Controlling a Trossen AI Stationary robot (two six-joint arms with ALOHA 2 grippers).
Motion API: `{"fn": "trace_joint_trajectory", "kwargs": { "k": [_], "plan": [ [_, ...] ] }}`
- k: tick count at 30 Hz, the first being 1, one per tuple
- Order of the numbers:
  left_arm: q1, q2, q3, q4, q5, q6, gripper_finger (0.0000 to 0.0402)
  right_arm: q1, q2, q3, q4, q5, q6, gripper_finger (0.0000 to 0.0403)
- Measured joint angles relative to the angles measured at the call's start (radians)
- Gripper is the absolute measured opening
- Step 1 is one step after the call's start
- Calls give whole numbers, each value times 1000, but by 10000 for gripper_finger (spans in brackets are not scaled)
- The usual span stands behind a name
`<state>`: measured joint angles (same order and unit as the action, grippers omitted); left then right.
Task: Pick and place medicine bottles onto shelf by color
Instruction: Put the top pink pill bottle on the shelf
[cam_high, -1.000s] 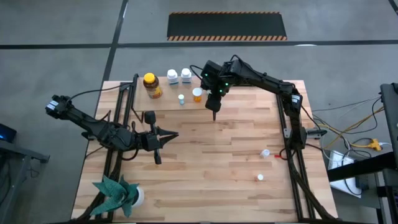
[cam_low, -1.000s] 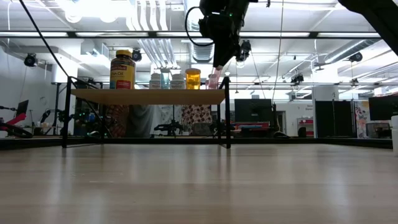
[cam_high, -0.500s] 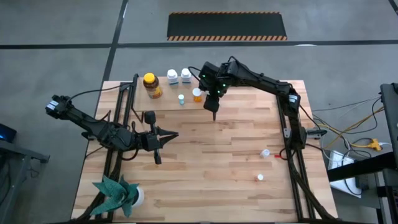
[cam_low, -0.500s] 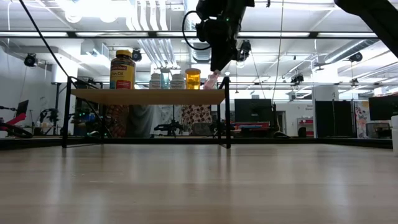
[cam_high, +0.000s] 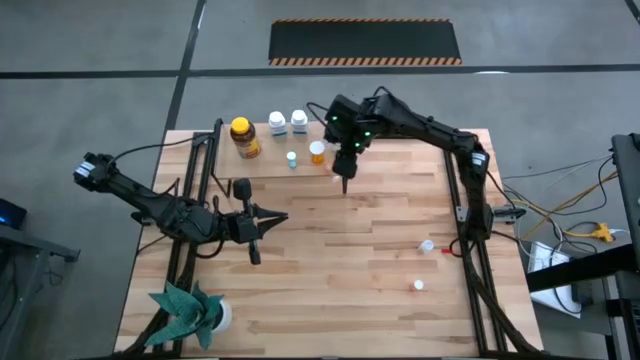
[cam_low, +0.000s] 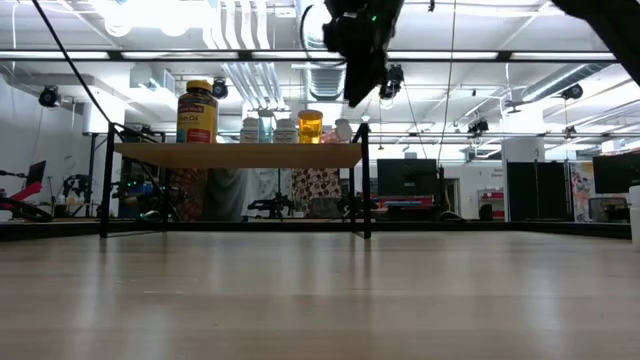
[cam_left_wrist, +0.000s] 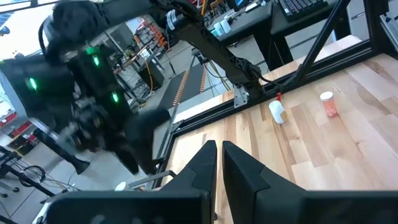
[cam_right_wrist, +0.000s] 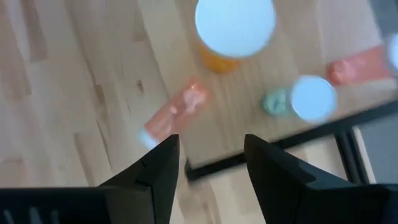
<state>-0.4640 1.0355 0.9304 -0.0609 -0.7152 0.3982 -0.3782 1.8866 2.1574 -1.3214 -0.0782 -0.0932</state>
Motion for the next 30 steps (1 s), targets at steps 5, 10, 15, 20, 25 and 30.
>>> {"fn": "trace_joint_trajectory", "kwargs": {
  "k": [5, 10, 15, 20, 25, 30],
  "plan": [
    [18, 79, 5, 61, 4, 20, 10, 19, -102, -30, -43, -7, -16, 162],
    [88, 196, 45, 71, 8, 35, 56, 70, -236, -156, -19, -38, -16, 155],
    [203, 294, 110, 72, 71, 105, 145, 136, -373, -348, 68, -37, 34, 157],
    [312, 395, 168, 66, 124, 252, 209, 191, -500, -535, 178, -39, 76, 157],
    [423, 486, 199, 43, 255, 350, 217, 210, -603, -683, 269, -38, 108, 153],
    [520, 540, 204, 41, 277, 416, 217, 208, -670, -783, 311, -37, 135, 148]
  ]
}}
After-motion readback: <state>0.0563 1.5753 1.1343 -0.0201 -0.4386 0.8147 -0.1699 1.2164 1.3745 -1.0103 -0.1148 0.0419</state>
